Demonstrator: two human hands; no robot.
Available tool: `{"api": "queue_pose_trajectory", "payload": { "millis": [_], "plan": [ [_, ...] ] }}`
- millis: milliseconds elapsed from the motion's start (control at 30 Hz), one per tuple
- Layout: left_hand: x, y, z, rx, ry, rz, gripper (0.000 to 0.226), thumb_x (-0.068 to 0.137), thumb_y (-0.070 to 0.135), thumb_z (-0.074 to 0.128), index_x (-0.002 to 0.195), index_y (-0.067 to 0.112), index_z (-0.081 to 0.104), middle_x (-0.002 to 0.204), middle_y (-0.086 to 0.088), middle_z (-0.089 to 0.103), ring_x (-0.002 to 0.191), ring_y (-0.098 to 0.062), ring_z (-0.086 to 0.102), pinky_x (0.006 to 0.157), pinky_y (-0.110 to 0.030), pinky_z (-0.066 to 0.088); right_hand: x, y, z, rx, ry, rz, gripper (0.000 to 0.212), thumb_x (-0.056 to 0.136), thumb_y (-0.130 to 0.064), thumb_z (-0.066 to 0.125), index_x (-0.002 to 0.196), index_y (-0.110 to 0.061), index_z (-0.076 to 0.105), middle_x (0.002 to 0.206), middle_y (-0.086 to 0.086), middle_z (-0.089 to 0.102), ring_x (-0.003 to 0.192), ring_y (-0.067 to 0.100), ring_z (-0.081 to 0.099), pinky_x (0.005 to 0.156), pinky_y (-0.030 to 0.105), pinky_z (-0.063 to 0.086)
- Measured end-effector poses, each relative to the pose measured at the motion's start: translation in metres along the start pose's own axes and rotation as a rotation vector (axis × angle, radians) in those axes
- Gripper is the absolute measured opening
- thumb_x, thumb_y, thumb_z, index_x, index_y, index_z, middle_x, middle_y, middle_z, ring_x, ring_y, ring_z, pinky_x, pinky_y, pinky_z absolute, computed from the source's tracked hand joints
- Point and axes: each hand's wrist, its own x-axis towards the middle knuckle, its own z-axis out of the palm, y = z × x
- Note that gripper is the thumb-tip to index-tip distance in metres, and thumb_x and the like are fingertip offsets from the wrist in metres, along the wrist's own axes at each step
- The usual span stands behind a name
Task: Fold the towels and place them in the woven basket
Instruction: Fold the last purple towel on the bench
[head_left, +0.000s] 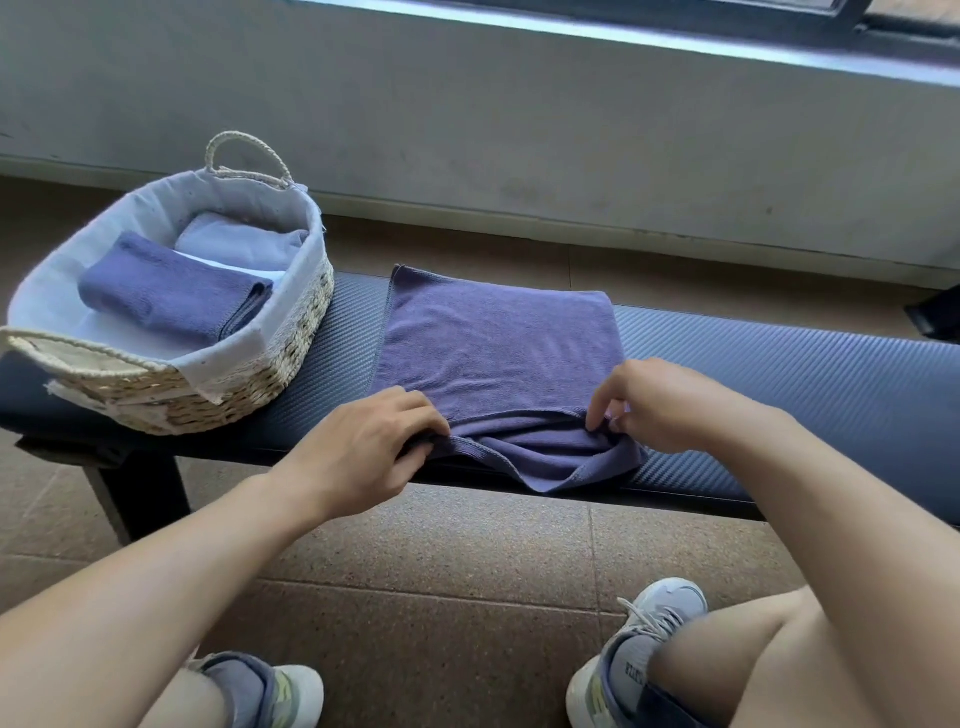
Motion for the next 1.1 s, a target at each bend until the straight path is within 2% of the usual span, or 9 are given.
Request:
{"api": "queue_pose_trajectory", "payload": {
  "millis": [167, 267, 433, 567, 667, 767, 867, 967, 1100],
  "plan": [
    [0.001, -0.003, -0.002, -0.077, 0.023, -0.053, 0.015, 0.090, 0.015, 0.073, 0.103, 0.021, 0.075, 0.104, 0.012, 0.067, 0.097, -0.010, 0.064, 0.088, -0.033, 0.053, -0.003, 0.006, -0.003, -0.060, -0.139, -0.152, 0.056, 0.089, 0.004, 0.044, 0.084, -0.045, 0.071, 0.103, -0.013, 0.059, 0.094, 0.015, 0.059, 0.087, 0.040, 0.052],
    [0.001, -0.005, -0.001, -0.125, 0.052, -0.122, 0.010, 0.090, 0.017, 0.074, 0.097, 0.024, 0.073, 0.101, 0.014, 0.067, 0.092, -0.009, 0.066, 0.087, -0.035, 0.054, -0.005, 0.008, -0.003, -0.102, -0.222, -0.186, 0.051, 0.089, 0.000, 0.048, 0.095, -0.043, 0.075, 0.103, -0.012, 0.055, 0.095, 0.015, 0.058, 0.089, 0.038, 0.051],
    [0.001, -0.007, 0.000, -0.153, 0.061, -0.148, 0.011, 0.091, 0.012, 0.070, 0.092, 0.022, 0.068, 0.093, 0.012, 0.066, 0.087, -0.010, 0.063, 0.083, -0.035, 0.051, -0.012, 0.009, -0.009, -0.106, -0.218, -0.223, 0.016, 0.083, -0.029, 0.077, 0.095, -0.039, 0.075, 0.100, -0.014, 0.057, 0.092, 0.010, 0.057, 0.084, 0.035, 0.052],
    [0.001, -0.007, 0.001, -0.132, 0.048, -0.145, 0.010, 0.091, 0.014, 0.071, 0.092, 0.023, 0.067, 0.092, 0.013, 0.065, 0.088, -0.009, 0.061, 0.084, -0.032, 0.050, -0.013, 0.006, -0.003, -0.127, -0.199, -0.227, 0.032, 0.072, -0.054, 0.083, 0.101, -0.044, 0.073, 0.100, -0.013, 0.055, 0.094, 0.009, 0.055, 0.081, 0.037, 0.052],
    [0.001, -0.008, 0.001, -0.132, 0.061, -0.150, 0.012, 0.090, 0.015, 0.073, 0.094, 0.023, 0.066, 0.092, 0.015, 0.063, 0.088, -0.008, 0.060, 0.082, -0.029, 0.049, -0.012, 0.001, 0.000, -0.034, -0.083, -0.162, 0.045, 0.070, -0.078, 0.069, 0.091, -0.038, 0.072, 0.093, -0.012, 0.064, 0.088, 0.010, 0.060, 0.078, 0.038, 0.054],
    [0.000, -0.008, 0.000, -0.123, 0.078, -0.164, 0.014, 0.089, 0.019, 0.074, 0.096, 0.026, 0.064, 0.091, 0.016, 0.061, 0.084, -0.005, 0.057, 0.080, -0.029, 0.050, -0.006, 0.003, 0.004, -0.080, 0.102, -0.063, 0.029, 0.077, -0.059, 0.077, 0.086, -0.034, 0.065, 0.091, -0.013, 0.064, 0.089, 0.013, 0.059, 0.072, 0.034, 0.051],
    [0.000, -0.008, -0.003, -0.096, 0.082, -0.167, 0.013, 0.089, 0.029, 0.074, 0.093, 0.029, 0.062, 0.088, 0.016, 0.060, 0.081, -0.005, 0.056, 0.075, -0.032, 0.051, -0.001, 0.009, 0.007, 0.044, 0.139, 0.012, 0.023, 0.073, -0.040, 0.087, 0.078, -0.030, 0.067, 0.080, -0.010, 0.067, 0.082, 0.013, 0.060, 0.063, 0.029, 0.045],
    [0.001, -0.011, -0.007, -0.064, 0.065, -0.171, 0.016, 0.087, 0.040, 0.074, 0.087, 0.030, 0.061, 0.084, 0.016, 0.058, 0.077, -0.005, 0.055, 0.070, -0.032, 0.049, 0.002, 0.013, 0.006, 0.170, 0.128, 0.093, 0.018, 0.071, -0.035, 0.090, 0.070, -0.027, 0.074, 0.073, -0.007, 0.072, 0.078, 0.008, 0.062, 0.067, 0.029, 0.052],
    [0.002, -0.015, -0.015, -0.095, -0.025, -0.141, 0.020, 0.082, 0.045, 0.077, 0.084, 0.029, 0.064, 0.079, 0.017, 0.058, 0.072, 0.003, 0.054, 0.066, -0.017, 0.041, 0.003, 0.009, 0.010, 0.163, 0.163, 0.132, 0.011, 0.073, -0.035, 0.089, 0.072, -0.027, 0.081, 0.066, -0.006, 0.073, 0.079, 0.010, 0.064, 0.067, 0.025, 0.051]
  ]
}}
